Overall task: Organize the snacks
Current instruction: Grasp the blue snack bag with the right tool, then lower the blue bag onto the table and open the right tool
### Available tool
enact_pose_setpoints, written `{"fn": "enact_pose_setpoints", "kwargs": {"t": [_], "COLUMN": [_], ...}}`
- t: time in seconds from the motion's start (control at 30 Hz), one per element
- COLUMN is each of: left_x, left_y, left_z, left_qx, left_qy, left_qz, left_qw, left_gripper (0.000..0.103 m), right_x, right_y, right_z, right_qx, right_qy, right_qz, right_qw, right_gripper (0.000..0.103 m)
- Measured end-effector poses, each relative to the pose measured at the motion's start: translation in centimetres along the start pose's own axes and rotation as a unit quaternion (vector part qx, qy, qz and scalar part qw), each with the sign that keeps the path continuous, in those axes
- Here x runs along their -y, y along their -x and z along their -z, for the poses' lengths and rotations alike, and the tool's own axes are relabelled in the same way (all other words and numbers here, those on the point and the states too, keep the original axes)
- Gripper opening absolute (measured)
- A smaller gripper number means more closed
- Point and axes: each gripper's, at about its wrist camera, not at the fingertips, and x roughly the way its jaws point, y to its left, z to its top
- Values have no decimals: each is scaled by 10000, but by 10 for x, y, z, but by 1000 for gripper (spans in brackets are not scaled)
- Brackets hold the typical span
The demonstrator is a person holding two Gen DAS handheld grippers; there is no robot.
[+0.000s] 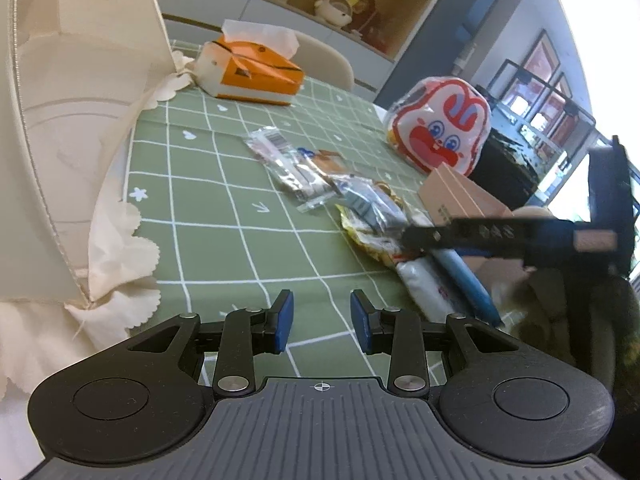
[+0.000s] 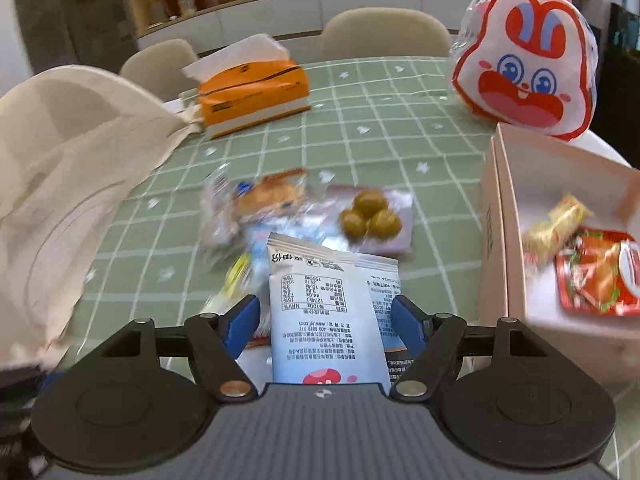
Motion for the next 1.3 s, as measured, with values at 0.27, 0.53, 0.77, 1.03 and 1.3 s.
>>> {"fn": "enact_pose_setpoints", "kwargs": {"t": [0.27,0.53,0.77,1.03,1.3], "left_x": [8,15,31,55,53], "left_y": [-5,1,-8,-12,3], "left_z": [5,6,10,16,17], "left_qx": [-88,-76,-328,-313,-305], "left_qy": [-146,-253,-424,-771,-721], "left_qz": [72,248,350,0,-350], "left_qw": [9998,9993,9980,9965,9963], "left_gripper": [36,36,36,36,36], "right_x": [-22,-24,0,14,8], "right_y": [28,37,56,68,51], "right_z": [33,47,70,83,88], "right_qx": [99,356,710,634,724], "right_qy": [236,365,712,166,541], "right_qz": [-430,-310,639,-1148,226], "right_qw": [9987,9982,9929,9912,9956], "right_gripper": [57,54,59,75,76]}}
